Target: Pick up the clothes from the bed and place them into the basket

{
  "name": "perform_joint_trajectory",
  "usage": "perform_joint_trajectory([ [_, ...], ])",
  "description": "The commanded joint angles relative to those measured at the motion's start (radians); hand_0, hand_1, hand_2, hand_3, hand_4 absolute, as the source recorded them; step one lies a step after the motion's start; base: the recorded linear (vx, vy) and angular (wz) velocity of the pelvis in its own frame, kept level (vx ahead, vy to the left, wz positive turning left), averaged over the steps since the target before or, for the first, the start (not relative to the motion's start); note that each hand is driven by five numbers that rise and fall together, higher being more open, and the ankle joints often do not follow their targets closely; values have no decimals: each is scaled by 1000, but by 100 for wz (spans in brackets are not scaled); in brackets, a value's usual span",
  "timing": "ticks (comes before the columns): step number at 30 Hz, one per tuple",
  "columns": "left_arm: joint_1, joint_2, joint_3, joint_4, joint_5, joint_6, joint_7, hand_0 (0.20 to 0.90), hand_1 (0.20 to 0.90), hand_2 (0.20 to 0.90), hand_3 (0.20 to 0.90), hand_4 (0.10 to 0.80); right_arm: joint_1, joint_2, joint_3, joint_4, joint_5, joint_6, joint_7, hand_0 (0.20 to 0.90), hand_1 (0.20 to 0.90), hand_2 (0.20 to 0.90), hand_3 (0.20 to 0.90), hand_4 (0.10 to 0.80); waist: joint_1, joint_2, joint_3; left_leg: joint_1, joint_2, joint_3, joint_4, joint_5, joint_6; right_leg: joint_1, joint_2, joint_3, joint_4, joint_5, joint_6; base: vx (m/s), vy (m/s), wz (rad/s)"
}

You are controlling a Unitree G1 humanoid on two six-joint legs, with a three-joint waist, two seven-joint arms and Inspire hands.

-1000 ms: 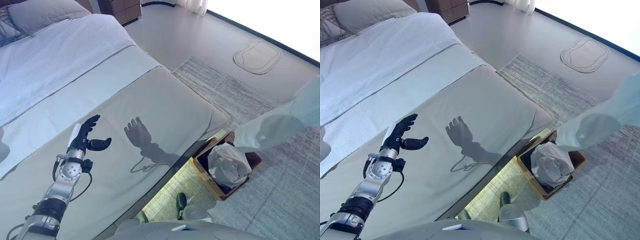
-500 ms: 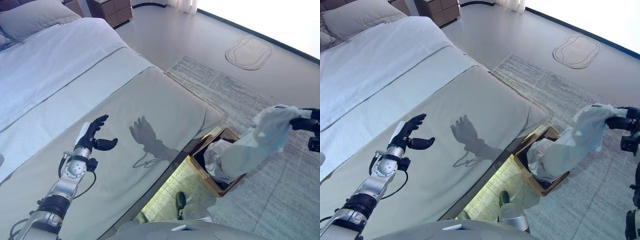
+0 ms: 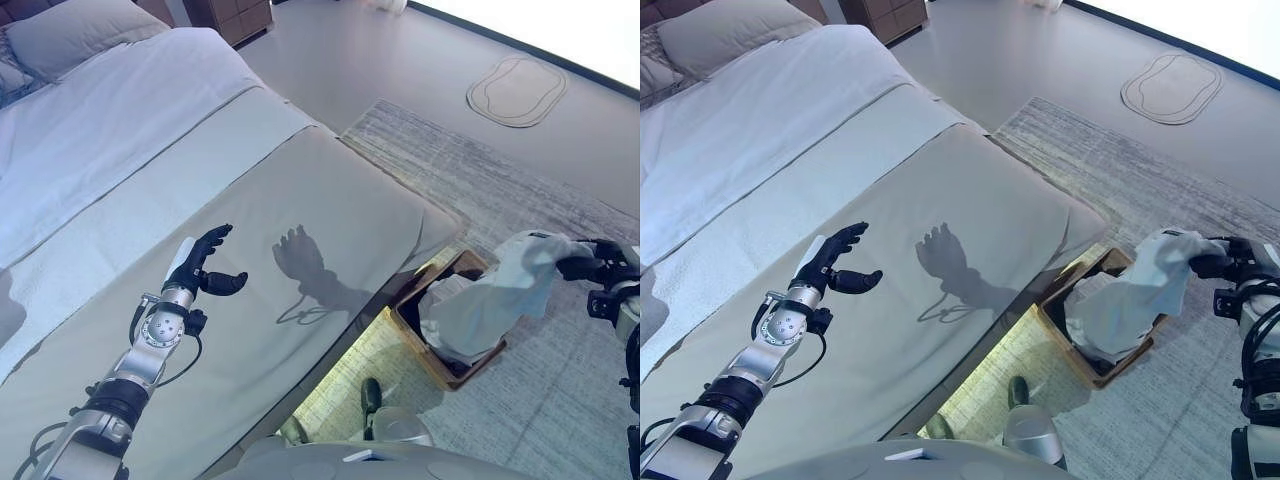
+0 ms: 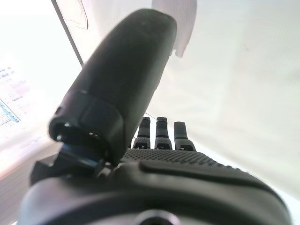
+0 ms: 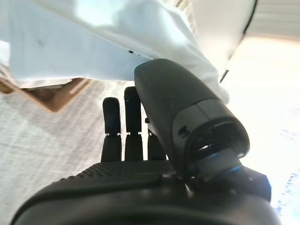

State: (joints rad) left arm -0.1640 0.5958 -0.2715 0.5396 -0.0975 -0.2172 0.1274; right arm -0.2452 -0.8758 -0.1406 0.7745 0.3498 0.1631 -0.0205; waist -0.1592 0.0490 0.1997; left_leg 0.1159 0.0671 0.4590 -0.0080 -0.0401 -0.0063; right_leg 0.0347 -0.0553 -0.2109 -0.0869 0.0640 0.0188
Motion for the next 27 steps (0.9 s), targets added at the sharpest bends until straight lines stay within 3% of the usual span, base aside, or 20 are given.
perform_joint_trajectory([
  [1, -78, 19, 37, -42, -13, -57, 21, 900, 900, 900, 900, 800, -70, -38, -23, 11, -23, -121, -29, 900, 900, 900, 900, 800, 12, -30, -36, -9, 31, -63, 39, -33, -48, -41, 4, -7, 116, -76, 51, 13, -14, 4],
  [19, -55, 10, 44, -56, -4, -54, 11, 900, 900, 900, 900, 800, 8, 25, -40, -32, -4, -170, -43, 900, 900, 900, 900, 800, 13, -28, -34, 4, 33, -61, 27, -28, -52, -30, 6, -12, 105, -74, 51, 13, -7, 3],
  [23, -34, -6, 59, -52, 3, -57, 22, 900, 900, 900, 900, 800, 36, 50, -51, -121, 18, -181, -92, 900, 900, 900, 900, 800, 9, -29, -38, 9, 33, -61, 25, -28, -51, -25, 7, -11, 106, -76, 50, 52, 21, 0],
  [27, 4, -40, 82, -41, 5, -70, 42, 900, 900, 900, 900, 800, 86, 130, -73, -267, -11, -229, -178, 900, 900, 900, 900, 800, 4, -29, -45, 16, 31, -62, 18, -26, -48, -18, 9, -10, 106, -80, 49, 54, 43, -1],
])
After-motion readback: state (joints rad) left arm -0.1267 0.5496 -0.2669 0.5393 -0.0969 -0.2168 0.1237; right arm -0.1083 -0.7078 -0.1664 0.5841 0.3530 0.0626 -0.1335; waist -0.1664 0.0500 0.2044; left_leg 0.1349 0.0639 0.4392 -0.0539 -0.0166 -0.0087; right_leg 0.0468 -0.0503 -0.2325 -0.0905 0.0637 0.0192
